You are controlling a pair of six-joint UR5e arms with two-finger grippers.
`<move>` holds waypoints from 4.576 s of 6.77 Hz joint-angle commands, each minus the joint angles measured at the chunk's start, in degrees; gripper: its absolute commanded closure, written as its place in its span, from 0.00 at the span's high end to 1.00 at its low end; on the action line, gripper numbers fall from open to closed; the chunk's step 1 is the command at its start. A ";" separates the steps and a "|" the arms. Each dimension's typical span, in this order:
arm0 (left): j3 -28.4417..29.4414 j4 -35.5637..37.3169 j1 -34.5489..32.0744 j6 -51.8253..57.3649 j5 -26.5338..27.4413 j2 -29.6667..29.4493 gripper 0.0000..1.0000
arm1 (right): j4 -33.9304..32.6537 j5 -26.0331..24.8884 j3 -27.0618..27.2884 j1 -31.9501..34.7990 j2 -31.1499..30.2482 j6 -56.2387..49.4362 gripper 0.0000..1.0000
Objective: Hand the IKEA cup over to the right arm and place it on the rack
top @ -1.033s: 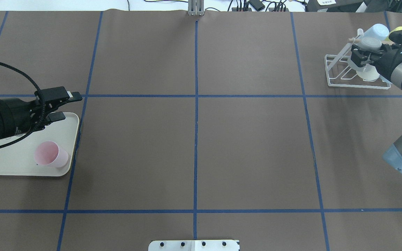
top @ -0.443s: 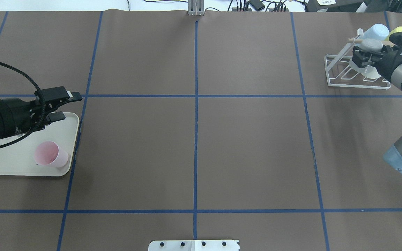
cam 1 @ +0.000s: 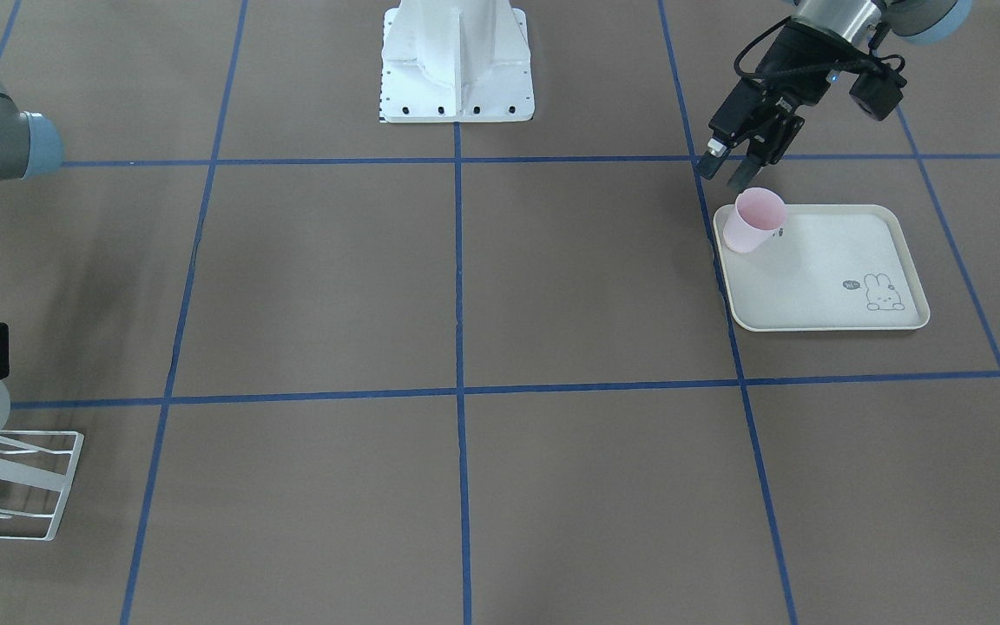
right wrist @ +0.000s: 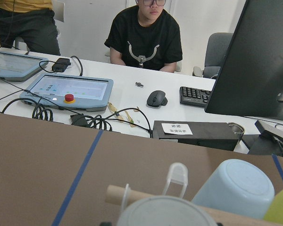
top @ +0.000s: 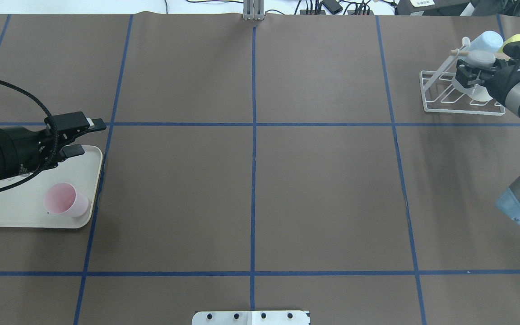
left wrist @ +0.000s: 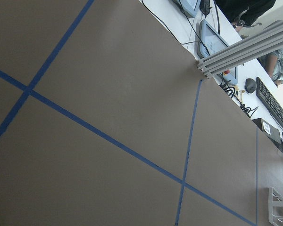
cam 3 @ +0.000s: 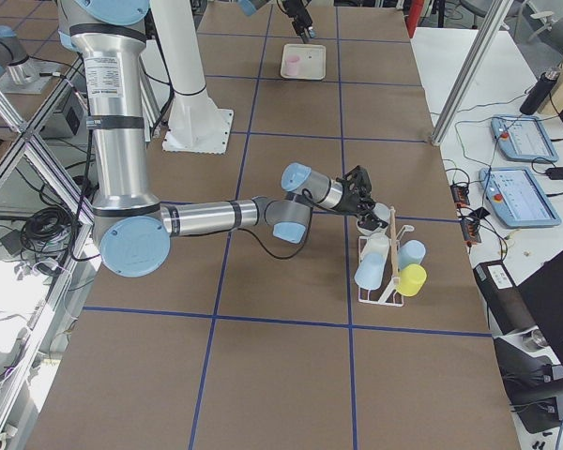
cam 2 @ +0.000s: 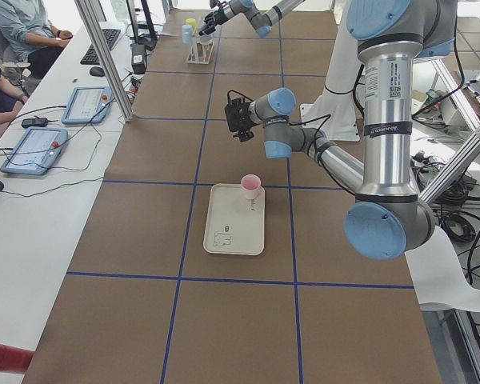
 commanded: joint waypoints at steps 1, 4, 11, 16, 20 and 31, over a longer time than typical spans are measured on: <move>-0.05 0.00 -0.01 -0.01 0.00 0.01 1.00 | 0.39 -0.07 -0.40 0.00 -0.06 -0.12 1.00; -0.66 0.17 -0.62 7.22 -3.49 3.49 1.00 | -0.30 3.42 3.18 0.26 -0.23 -0.38 1.00; 4.49 24.08 -11.00 43.22 -25.82 5.12 1.00 | -24.55 33.64 19.47 6.32 6.85 5.64 1.00; 7.68 24.34 -4.68 43.31 -25.93 4.67 0.81 | -27.21 37.55 18.50 6.24 13.38 15.09 1.00; 9.52 24.34 -4.23 43.31 -25.93 4.41 0.52 | -27.21 37.55 17.97 6.24 14.35 15.09 1.00; 0.28 48.60 -16.63 26.87 -19.89 -14.87 0.00 | -26.50 38.34 17.89 2.92 19.87 28.84 1.00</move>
